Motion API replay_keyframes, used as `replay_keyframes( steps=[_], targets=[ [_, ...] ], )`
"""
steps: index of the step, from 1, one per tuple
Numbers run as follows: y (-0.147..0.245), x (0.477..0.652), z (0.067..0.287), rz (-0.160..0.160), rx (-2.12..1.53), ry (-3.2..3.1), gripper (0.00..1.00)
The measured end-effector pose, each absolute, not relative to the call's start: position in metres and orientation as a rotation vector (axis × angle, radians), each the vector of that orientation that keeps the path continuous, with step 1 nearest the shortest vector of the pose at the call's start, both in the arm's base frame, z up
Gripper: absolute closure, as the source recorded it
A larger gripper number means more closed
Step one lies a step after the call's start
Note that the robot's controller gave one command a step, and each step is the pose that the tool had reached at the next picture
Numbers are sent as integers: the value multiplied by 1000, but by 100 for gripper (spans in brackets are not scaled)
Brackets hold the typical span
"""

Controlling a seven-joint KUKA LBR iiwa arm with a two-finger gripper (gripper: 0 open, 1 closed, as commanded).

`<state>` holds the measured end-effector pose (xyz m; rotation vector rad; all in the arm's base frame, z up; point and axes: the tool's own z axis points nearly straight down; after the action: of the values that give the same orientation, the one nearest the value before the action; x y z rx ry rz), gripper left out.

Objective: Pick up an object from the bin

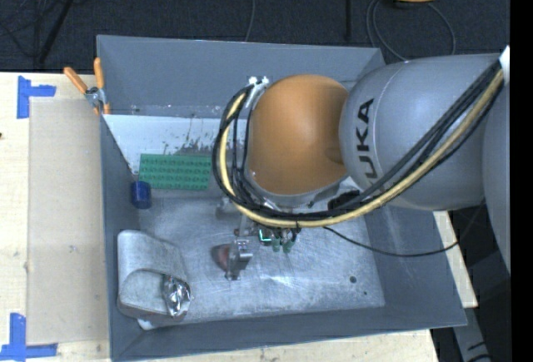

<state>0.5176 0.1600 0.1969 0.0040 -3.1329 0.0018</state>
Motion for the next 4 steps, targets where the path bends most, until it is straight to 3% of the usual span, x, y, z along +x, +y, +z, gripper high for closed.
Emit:
replay_keyframes(
  steps=[1,2,3,4],
  targets=[
    [116,528,69,-3,75,-3144,0],
    [112,536,101,-1,-59,-3143,0],
    [113,522,102,1,-231,-3129,0],
    [110,530,71,-3,-377,-3119,0]
  ],
)
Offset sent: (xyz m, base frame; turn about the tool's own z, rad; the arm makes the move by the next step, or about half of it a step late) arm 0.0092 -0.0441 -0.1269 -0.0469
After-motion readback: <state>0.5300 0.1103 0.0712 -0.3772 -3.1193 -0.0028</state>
